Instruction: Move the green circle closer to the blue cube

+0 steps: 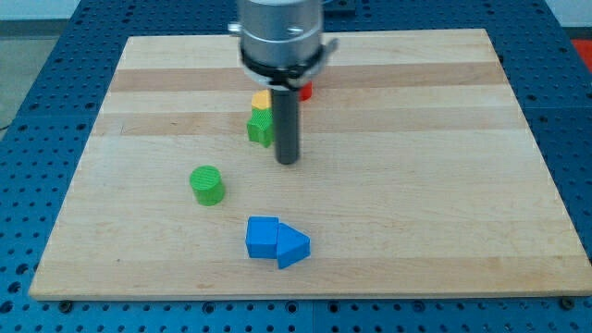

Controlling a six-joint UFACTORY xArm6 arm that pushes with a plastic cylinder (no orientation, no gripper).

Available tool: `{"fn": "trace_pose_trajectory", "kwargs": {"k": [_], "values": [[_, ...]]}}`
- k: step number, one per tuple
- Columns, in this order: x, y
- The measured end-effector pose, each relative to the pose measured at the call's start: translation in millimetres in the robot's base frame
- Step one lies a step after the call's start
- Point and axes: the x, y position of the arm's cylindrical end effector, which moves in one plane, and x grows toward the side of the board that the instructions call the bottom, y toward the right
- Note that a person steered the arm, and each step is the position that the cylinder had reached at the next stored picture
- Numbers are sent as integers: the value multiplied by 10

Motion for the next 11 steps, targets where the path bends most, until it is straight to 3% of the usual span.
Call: {"fn": "trace_pose_trajectory", "kwargs": {"k": [2, 3, 5, 6, 7, 8, 9, 10, 11], "values": [[94, -1452], [428, -1452], [672, -398], [579, -580], [199, -709], [17, -297], [160, -43], [593, -88], [584, -88]]}}
